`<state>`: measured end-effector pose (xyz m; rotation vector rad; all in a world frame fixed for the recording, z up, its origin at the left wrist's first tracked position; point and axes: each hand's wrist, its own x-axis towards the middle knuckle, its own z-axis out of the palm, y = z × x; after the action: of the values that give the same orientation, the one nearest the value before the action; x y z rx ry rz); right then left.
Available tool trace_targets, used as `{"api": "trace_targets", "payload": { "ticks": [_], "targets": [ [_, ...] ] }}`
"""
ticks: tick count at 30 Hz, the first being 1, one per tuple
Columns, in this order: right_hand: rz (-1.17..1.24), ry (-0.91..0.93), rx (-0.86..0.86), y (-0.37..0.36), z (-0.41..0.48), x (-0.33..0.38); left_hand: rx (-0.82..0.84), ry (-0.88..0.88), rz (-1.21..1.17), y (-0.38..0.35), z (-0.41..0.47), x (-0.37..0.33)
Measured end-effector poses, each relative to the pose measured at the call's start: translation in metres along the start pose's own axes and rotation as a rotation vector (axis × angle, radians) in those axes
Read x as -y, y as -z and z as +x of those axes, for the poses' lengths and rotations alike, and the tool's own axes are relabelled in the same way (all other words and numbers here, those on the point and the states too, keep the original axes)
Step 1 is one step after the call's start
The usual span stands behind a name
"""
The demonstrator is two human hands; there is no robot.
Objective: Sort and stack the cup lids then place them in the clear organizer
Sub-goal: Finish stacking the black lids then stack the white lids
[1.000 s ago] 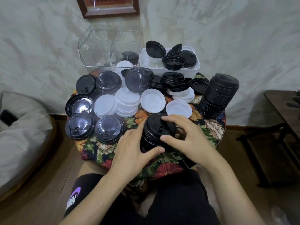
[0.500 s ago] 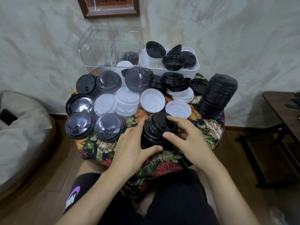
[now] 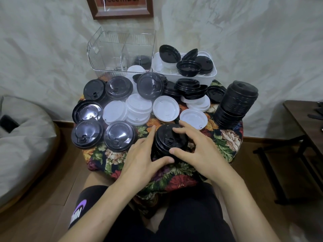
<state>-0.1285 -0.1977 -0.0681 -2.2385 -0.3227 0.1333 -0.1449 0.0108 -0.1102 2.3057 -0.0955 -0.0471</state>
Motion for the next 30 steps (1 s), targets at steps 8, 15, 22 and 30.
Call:
{"api": "trace_targets", "payload": {
  "ticks": [8,15,22,30],
  "targets": [
    [-0.072,-0.003,0.031,-0.001,0.001,0.006,-0.029,-0.089,0.001,0.0,0.0,0.0],
    [-0.04,-0.025,0.044,0.0,0.001,0.005,-0.035,-0.093,0.003,0.001,0.0,0.0],
    [0.145,-0.047,0.089,0.004,0.003,-0.003,-0.023,-0.124,0.01,0.004,-0.004,-0.005],
    [0.266,-0.006,0.101,0.012,0.001,-0.011,-0.078,-0.098,0.001,0.003,-0.004,-0.012]
  ]
}}
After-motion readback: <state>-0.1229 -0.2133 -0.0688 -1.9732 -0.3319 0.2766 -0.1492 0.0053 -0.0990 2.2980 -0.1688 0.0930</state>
